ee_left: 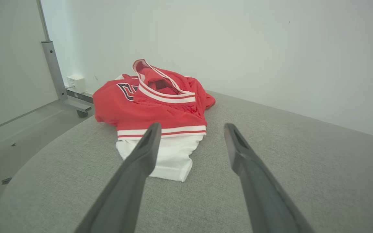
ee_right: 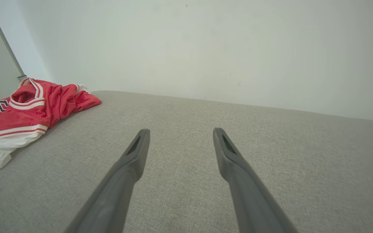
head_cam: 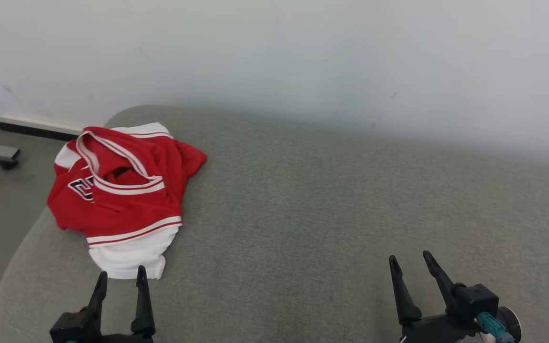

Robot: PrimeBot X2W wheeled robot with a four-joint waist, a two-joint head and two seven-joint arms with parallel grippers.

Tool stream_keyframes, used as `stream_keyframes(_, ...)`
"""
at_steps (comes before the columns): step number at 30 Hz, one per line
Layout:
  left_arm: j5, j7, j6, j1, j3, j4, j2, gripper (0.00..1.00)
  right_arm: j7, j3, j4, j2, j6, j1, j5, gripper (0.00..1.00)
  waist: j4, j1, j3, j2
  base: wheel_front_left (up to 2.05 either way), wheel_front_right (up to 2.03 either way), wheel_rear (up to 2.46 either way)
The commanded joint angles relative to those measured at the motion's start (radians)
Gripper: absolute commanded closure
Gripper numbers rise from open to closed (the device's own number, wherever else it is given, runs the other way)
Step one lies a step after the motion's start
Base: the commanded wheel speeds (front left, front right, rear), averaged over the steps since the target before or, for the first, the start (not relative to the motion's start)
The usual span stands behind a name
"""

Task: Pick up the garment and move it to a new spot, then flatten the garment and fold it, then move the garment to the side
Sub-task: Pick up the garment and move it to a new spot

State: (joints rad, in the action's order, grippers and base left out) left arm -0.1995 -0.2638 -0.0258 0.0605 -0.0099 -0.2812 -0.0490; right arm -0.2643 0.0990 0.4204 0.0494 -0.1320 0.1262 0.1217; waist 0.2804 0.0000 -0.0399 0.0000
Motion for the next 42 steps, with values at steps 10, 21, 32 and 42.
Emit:
stream_keyframes(10,0.036,-0.001,0.005,-0.023,0.063,0.021,-0.019,0.0,-0.001,0.018,-0.004,0.002,0.002,-0.006,0.031,0.0,0.179,0.0,-0.014,0.0,0.0,0.0,0.0)
stream_keyframes(21,0.033,-0.001,0.015,-0.044,0.115,0.024,-0.018,0.0,0.0,0.024,-0.001,0.002,0.002,-0.011,0.032,0.0,0.206,0.0,-0.015,0.0,0.0,0.0,0.0)
stream_keyframes(32,0.045,-0.001,0.047,0.017,0.114,-0.017,-0.013,0.0,0.0,0.035,0.004,0.002,0.002,-0.015,0.019,0.0,0.182,0.0,0.004,0.0,0.0,0.0,0.0)
stream_keyframes(42,-0.05,0.123,0.083,0.353,0.123,-0.268,-0.022,0.0,0.011,0.082,-0.032,0.002,0.002,0.066,-0.05,0.0,0.071,0.0,0.165,0.0,0.0,0.0,0.0)
